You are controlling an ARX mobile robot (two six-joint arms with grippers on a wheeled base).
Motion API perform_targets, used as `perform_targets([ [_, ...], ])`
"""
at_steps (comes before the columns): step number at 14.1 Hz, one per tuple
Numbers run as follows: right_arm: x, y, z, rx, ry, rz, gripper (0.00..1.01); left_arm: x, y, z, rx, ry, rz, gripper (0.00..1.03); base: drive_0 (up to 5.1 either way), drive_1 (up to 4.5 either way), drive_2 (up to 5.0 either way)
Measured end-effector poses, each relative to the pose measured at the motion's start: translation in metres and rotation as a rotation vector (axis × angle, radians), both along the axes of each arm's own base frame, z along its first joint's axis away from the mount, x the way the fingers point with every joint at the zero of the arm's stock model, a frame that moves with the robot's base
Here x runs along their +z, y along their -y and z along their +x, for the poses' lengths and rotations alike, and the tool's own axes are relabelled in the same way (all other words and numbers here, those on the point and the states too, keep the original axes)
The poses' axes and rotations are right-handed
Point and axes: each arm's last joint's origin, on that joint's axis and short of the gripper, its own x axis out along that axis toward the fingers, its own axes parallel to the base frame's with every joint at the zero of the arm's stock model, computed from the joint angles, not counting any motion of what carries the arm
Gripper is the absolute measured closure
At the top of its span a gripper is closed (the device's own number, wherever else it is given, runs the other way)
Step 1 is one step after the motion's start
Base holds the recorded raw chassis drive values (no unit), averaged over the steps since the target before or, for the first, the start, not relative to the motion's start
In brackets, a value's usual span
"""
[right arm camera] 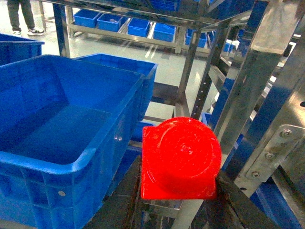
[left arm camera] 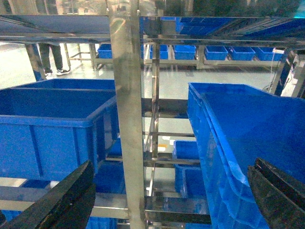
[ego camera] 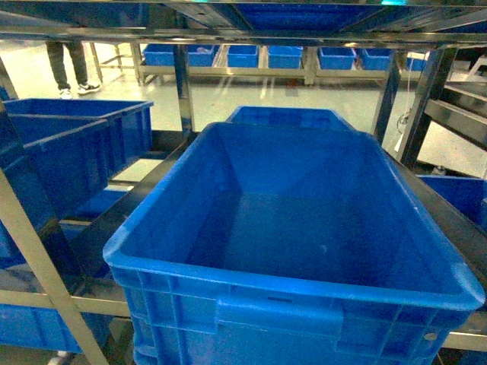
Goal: Pick red block from blue box to shelf
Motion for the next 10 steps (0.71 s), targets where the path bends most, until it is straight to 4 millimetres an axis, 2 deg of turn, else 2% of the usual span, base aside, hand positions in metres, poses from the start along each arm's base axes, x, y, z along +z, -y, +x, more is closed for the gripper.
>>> perform_targets([
  [10,0.0,0.0,0.0,0.0,0.0,0.0,0.73,0.0,0.0,0.0,0.0,0.0,0.0,0.05,0.0,0.0,0.0],
])
